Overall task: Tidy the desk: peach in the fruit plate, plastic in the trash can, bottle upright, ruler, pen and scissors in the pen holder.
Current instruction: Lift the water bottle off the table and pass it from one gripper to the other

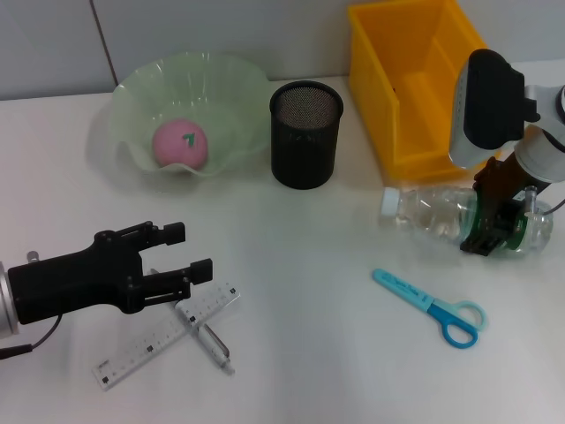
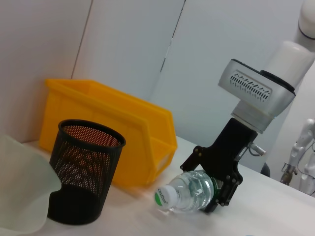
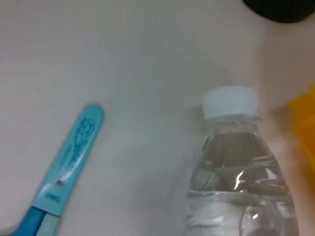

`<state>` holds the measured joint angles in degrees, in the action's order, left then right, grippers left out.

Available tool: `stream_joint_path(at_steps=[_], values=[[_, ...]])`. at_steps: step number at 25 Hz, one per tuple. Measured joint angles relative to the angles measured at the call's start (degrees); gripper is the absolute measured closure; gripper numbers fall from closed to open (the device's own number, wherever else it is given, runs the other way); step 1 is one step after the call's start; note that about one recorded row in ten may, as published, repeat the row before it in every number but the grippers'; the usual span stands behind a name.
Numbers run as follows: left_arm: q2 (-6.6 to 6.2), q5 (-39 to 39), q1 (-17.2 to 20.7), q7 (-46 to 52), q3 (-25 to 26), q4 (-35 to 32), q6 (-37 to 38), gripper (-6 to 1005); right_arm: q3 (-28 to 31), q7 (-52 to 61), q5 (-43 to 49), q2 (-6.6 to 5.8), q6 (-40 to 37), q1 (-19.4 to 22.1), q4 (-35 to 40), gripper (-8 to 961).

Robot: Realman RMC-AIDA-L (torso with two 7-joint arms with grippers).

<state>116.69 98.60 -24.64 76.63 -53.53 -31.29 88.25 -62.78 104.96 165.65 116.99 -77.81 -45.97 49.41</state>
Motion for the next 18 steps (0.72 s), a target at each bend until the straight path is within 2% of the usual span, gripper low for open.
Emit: stream_joint_path(at_steps=[7,15,17,18], values=[[-0.04,0.0,0.3,0.0,0.0,-0.1,0.0,248,0.1,-0.3,-2.9,0.43,-2.5,1.8,5.2,196],[-0.18,-0.1,0.4,-0.1,0.4,-0.1,0.0,250,0.7,-1.0,-10.2,-0.64,-5.9,2.5,7.1,196],[-0.18,-0.1,0.4,-0.1,0.7,-0.1,0.0,250,2.4,-2.1,-13.2,-0.9,-7.1,2.8,7.7,195],[-0.16,-0.1,0.4,-0.1,1.4,-0.1,0.1,251,5.1,-3.6,-16.5,-1.01,-8.6,3.2,8.3,195]])
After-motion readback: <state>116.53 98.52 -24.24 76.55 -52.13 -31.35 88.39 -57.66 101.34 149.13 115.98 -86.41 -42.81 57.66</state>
